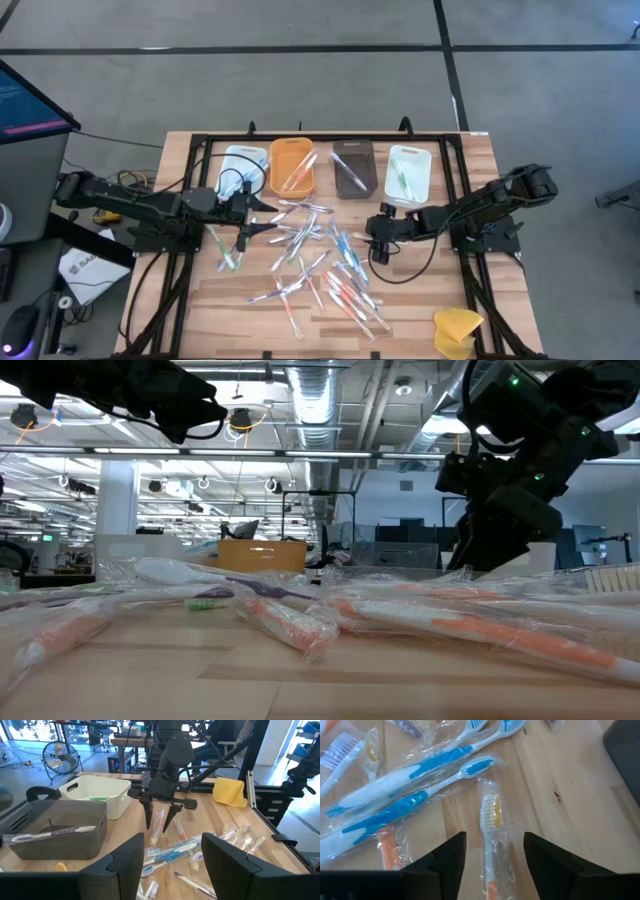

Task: Pick & Place Toothbrushes
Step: Put the orange toothbrush into the yellow bin

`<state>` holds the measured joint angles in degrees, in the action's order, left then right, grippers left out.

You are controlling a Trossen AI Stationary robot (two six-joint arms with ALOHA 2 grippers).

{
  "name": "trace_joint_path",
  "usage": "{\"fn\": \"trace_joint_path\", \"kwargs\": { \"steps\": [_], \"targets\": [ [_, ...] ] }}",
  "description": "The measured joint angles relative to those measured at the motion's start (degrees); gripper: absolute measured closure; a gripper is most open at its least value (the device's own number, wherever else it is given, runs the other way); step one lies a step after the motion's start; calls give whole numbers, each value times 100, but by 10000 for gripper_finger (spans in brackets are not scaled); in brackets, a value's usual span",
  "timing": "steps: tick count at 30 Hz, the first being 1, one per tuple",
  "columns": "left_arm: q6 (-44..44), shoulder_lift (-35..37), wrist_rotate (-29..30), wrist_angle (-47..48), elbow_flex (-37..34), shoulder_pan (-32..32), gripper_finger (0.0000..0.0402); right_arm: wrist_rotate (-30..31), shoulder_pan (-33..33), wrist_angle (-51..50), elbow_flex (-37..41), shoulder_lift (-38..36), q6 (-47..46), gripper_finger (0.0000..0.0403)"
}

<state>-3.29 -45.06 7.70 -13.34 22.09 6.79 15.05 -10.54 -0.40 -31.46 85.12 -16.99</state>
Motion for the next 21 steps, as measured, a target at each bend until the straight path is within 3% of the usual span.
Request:
{"fn": "trace_joint_path", "kwargs": {
  "steps": [21],
  "targets": [
    [-17,0,5,9,0,0,211,22,-197,261,2,39,516,230]
  ]
}}
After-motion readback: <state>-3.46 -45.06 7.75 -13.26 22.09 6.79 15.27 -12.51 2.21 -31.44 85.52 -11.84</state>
